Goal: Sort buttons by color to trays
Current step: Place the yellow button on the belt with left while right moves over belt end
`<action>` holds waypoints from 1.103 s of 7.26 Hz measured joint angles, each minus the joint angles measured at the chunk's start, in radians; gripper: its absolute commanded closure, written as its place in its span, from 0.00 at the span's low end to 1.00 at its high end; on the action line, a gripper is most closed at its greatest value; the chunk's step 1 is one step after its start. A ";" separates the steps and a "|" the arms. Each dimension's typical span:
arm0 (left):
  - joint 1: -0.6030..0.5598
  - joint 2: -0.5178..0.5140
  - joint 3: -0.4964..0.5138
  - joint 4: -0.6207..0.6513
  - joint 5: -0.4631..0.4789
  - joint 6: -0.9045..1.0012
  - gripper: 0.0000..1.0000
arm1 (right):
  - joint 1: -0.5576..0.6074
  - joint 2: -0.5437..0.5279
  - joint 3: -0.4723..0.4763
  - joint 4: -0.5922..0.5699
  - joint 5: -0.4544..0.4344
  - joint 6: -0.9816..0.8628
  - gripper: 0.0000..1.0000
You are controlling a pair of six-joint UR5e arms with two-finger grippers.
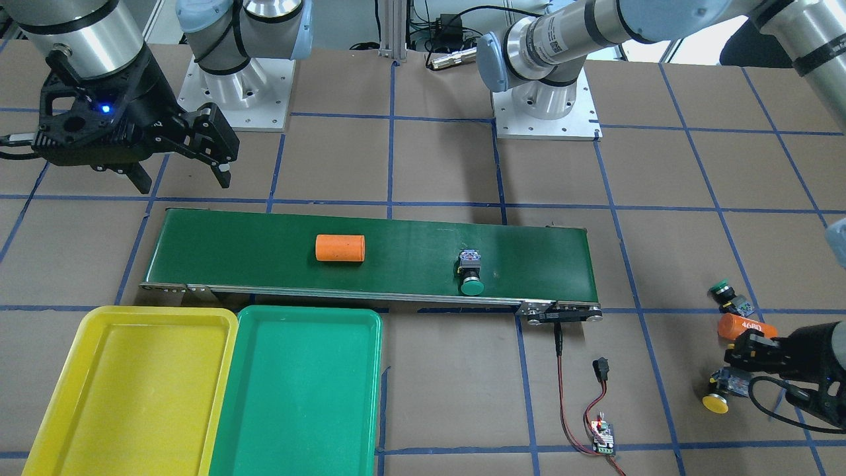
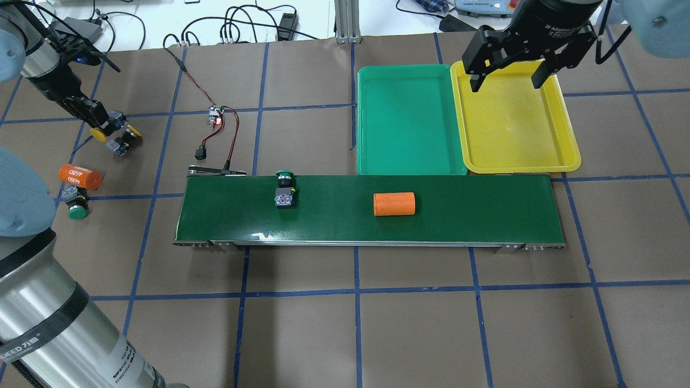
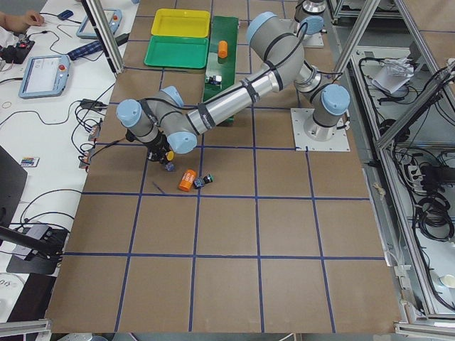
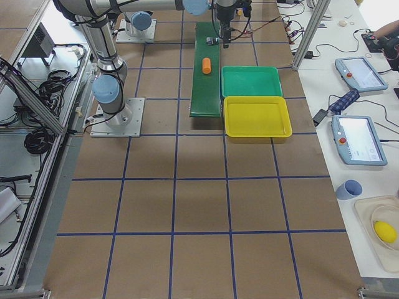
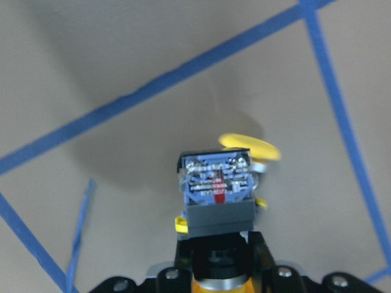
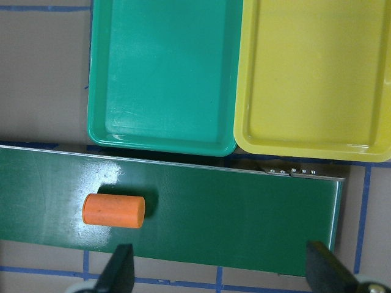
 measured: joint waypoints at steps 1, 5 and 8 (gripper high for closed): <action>-0.059 0.090 -0.087 -0.044 -0.001 -0.122 1.00 | 0.002 0.001 0.000 -0.001 -0.001 -0.001 0.00; -0.260 0.431 -0.556 0.094 -0.037 -0.550 1.00 | 0.006 0.019 0.001 0.000 -0.016 0.002 0.00; -0.375 0.481 -0.720 0.289 -0.046 -0.712 0.53 | 0.011 0.056 0.082 0.011 -0.024 0.026 0.00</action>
